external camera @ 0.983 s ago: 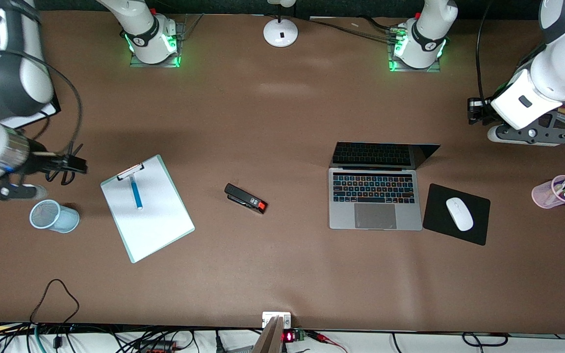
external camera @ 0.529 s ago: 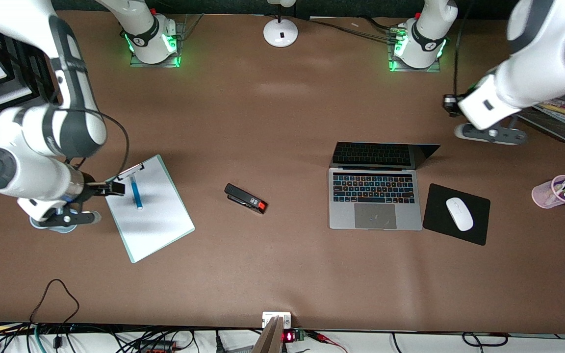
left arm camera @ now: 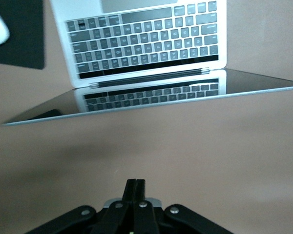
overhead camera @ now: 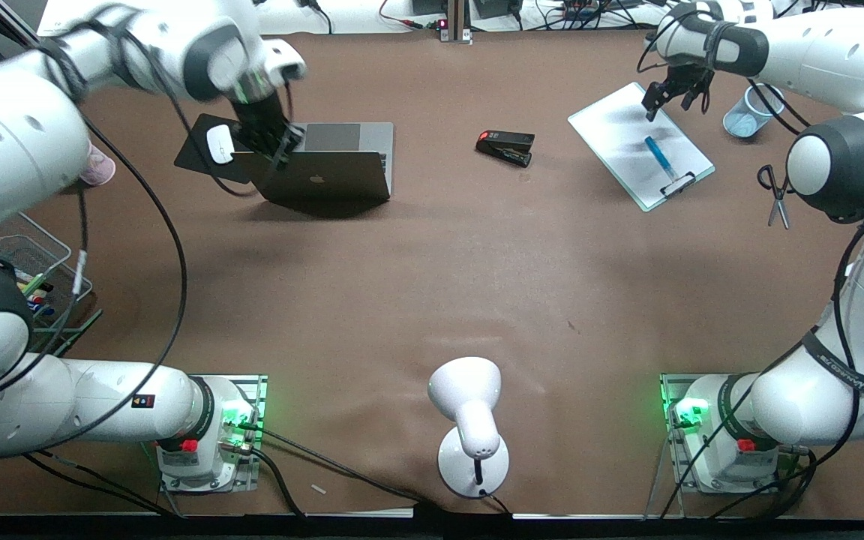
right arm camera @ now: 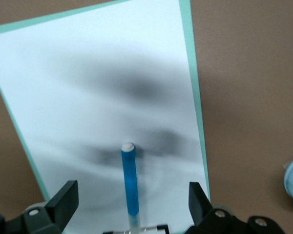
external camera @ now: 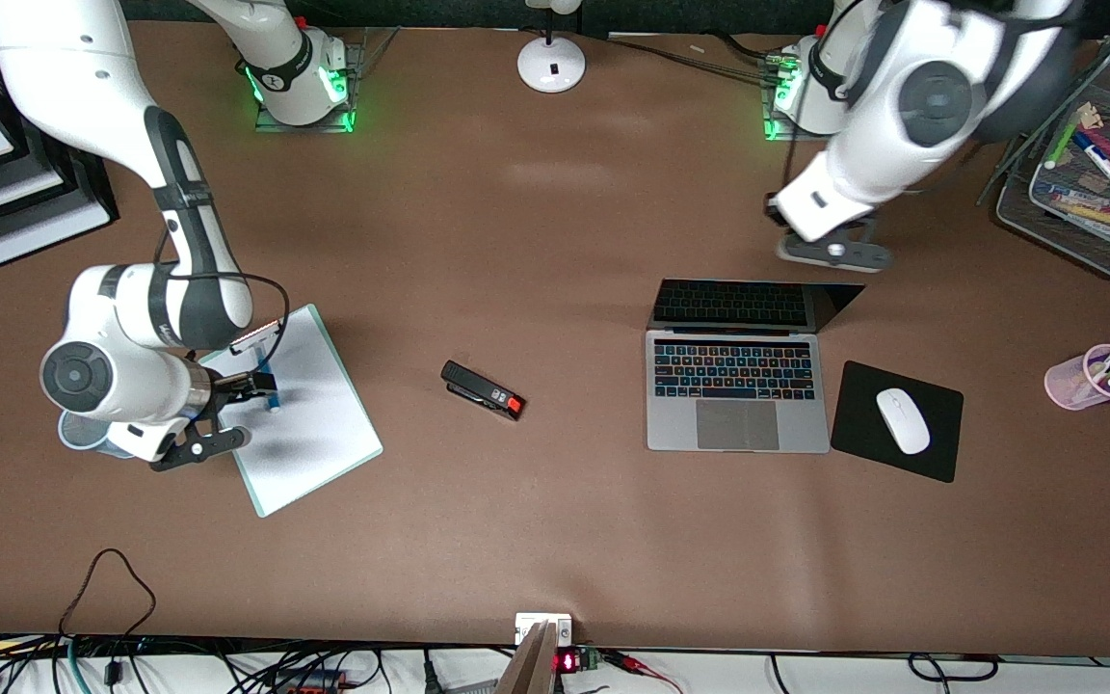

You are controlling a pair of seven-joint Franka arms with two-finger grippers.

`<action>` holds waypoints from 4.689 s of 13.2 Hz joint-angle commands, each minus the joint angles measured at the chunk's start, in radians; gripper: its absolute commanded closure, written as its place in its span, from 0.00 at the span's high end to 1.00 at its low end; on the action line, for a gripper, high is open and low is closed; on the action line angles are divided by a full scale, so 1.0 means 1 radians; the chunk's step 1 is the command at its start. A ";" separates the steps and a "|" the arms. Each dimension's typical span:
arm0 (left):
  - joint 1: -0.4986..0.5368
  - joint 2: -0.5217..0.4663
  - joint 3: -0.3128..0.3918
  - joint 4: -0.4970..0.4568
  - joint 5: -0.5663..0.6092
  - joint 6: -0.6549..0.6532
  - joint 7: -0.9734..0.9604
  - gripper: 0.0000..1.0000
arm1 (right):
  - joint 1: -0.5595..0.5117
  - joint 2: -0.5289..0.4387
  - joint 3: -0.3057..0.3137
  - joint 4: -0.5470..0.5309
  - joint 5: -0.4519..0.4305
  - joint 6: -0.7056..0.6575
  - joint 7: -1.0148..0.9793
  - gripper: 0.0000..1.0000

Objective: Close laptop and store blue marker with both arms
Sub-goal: 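Reach the right gripper to the blue marker while the left gripper approaches the laptop, then grasp the blue marker with the right gripper while the left gripper pushes the lid, then press the laptop lid shut with the left gripper while the right gripper lifts the marker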

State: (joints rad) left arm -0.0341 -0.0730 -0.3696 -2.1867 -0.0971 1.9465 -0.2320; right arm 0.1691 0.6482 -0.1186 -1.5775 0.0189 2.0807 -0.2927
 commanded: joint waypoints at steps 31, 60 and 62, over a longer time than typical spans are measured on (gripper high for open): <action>0.082 0.624 0.040 0.303 0.304 0.695 -0.050 0.00 | -0.002 0.050 0.014 -0.119 0.016 0.173 -0.031 0.46; 0.089 0.406 0.008 0.318 0.353 0.237 -0.047 0.70 | 0.013 -0.103 0.020 0.048 0.013 0.144 -0.069 0.09; 0.094 0.339 -0.018 0.317 0.347 0.143 -0.047 0.97 | 0.013 -0.139 0.017 0.060 0.007 0.147 -0.191 0.07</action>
State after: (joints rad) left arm 0.0518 0.3296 -0.3665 -1.8581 0.2371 2.1663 -0.2688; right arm 0.1841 0.5479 -0.1044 -1.5220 0.0329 2.2420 -0.3878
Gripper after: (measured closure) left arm 0.308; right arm 0.819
